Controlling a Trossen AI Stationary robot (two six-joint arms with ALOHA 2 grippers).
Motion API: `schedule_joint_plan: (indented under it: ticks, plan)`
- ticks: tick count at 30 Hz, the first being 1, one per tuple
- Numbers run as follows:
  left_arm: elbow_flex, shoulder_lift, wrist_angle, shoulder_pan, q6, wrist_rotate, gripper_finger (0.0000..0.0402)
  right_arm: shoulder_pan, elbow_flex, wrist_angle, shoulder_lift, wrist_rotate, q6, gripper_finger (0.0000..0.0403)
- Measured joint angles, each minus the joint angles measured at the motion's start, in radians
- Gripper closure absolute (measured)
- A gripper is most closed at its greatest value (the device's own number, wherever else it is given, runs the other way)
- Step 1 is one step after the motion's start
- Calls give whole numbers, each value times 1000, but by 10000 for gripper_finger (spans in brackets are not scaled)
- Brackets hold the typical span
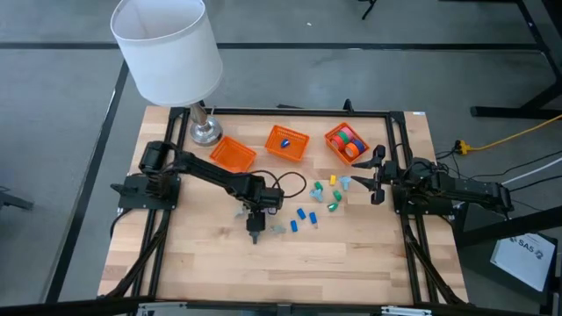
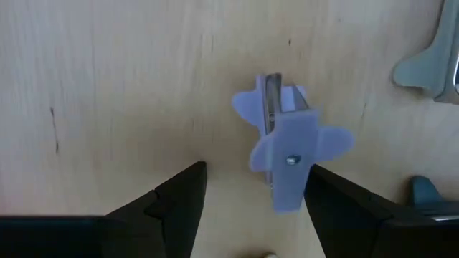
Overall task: Pick and place Stapler, Stapler remover, tape
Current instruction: Put the purple staple remover into the left orange bin
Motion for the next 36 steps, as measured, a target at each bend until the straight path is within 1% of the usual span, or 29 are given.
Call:
schedule_joint_plan:
  ticks: [5,7,9,13,20,24,30,34,36]
  plan:
    - [-2,10,8,-18,-2,-47,179,0,0,0,0,0,0,215]
    - [-2,4,10,-24,-4,-65,188,0,0,0,0,0,0,215]
    - [-3,-2,12,-23,-5,-61,204,0,0,0,0,0,0,215]
    - [-4,-3,16,-23,-17,-53,256,0,0,0,0,0,0,215]
    - [-4,-2,22,-17,-37,-67,361,0,0,0,0,0,0,215]
    - [-8,-21,7,10,-33,-88,365,0,0,0,0,0,0,215]
    - [-9,-117,-49,63,10,-184,365,0,0,0,0,0,0,215]
    - [-8,-198,-73,101,11,-279,365,0,0,0,0,0,0,215]
    - [-7,-233,-85,115,11,-295,365,0,0,0,0,0,0,215]
